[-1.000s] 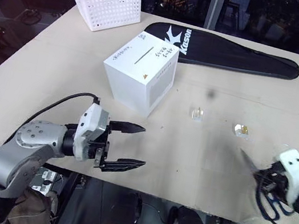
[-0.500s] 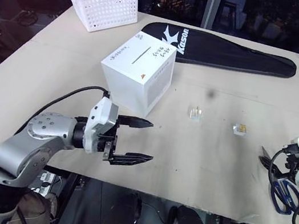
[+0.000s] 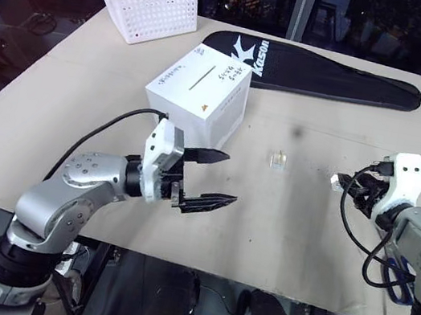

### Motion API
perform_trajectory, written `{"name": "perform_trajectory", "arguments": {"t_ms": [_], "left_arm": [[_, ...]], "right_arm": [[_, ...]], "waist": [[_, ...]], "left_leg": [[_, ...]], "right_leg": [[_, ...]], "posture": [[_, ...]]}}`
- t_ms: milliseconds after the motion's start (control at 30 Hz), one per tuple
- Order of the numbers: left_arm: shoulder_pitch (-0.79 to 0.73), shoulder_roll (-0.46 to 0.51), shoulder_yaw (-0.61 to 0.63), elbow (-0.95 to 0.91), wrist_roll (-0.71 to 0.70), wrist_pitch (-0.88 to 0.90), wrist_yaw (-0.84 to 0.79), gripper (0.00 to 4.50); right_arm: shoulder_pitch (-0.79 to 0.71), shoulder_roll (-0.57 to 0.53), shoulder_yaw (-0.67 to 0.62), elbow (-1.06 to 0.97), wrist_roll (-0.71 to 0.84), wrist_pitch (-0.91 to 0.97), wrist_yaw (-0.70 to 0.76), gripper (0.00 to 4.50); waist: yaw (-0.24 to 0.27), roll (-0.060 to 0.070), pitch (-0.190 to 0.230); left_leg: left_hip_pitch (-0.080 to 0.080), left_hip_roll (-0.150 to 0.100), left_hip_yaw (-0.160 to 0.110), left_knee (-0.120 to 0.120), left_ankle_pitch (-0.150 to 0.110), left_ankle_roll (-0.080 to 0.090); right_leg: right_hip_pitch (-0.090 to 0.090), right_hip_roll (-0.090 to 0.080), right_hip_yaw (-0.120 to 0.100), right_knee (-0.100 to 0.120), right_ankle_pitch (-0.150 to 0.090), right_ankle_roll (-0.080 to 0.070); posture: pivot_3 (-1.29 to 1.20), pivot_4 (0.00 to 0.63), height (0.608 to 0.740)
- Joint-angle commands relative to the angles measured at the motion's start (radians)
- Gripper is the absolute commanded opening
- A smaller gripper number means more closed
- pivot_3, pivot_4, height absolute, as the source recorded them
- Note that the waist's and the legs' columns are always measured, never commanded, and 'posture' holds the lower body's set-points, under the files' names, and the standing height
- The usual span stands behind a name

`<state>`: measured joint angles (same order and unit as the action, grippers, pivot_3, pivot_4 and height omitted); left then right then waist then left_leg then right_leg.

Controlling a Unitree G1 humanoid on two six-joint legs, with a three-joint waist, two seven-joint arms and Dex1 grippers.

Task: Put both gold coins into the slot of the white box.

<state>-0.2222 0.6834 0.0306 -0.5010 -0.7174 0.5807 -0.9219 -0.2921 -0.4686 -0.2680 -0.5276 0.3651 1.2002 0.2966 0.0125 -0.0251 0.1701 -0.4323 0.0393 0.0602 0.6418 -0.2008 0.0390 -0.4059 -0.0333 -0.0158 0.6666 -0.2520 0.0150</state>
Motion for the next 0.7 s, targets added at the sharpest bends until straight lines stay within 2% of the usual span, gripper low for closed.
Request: {"name": "perform_trajectory", "arguments": {"t_ms": [33, 200, 267, 700], "left_arm": [[0.010, 0.003, 0.019, -0.038, -0.008, -0.017, 0.000, 4.50], [0.024, 0.005, 0.021, -0.041, -0.005, -0.025, -0.002, 4.50], [0.027, 0.005, 0.021, -0.039, -0.002, -0.029, -0.005, 4.50], [0.037, 0.016, 0.024, -0.026, 0.003, -0.045, -0.028, 4.50]], "right_arm": [[-0.021, -0.008, 0.007, -0.010, -0.004, 0.020, -0.023, 1.11], [-0.021, -0.012, 0.017, -0.002, -0.005, 0.042, -0.033, 1.11], [-0.021, -0.013, 0.032, 0.008, -0.012, 0.035, -0.035, 0.57], [-0.045, 0.000, 0.044, 0.048, -0.027, 0.033, -0.075, 0.57]], "waist": [[-0.001, 0.000, 0.000], [-0.001, 0.000, 0.000], [-0.001, 0.000, 0.000], [-0.001, 0.000, 0.000]], "left_leg": [[0.000, 0.000, 0.000, 0.000, 0.000, 0.000], [0.000, 0.000, 0.000, 0.000, 0.000, 0.000], [0.000, 0.000, 0.000, 0.000, 0.000, 0.000], [0.000, 0.000, 0.000, 0.000, 0.000, 0.000]], "right_leg": [[0.000, 0.000, 0.000, 0.000, 0.000, 0.000], [0.000, 0.000, 0.000, 0.000, 0.000, 0.000], [0.000, 0.000, 0.000, 0.000, 0.000, 0.000], [0.000, 0.000, 0.000, 0.000, 0.000, 0.000]], "posture": [[0.00, 0.150, 0.740], [0.00, 0.150, 0.740], [0.00, 0.150, 0.740], [0.00, 0.150, 0.740]]}}
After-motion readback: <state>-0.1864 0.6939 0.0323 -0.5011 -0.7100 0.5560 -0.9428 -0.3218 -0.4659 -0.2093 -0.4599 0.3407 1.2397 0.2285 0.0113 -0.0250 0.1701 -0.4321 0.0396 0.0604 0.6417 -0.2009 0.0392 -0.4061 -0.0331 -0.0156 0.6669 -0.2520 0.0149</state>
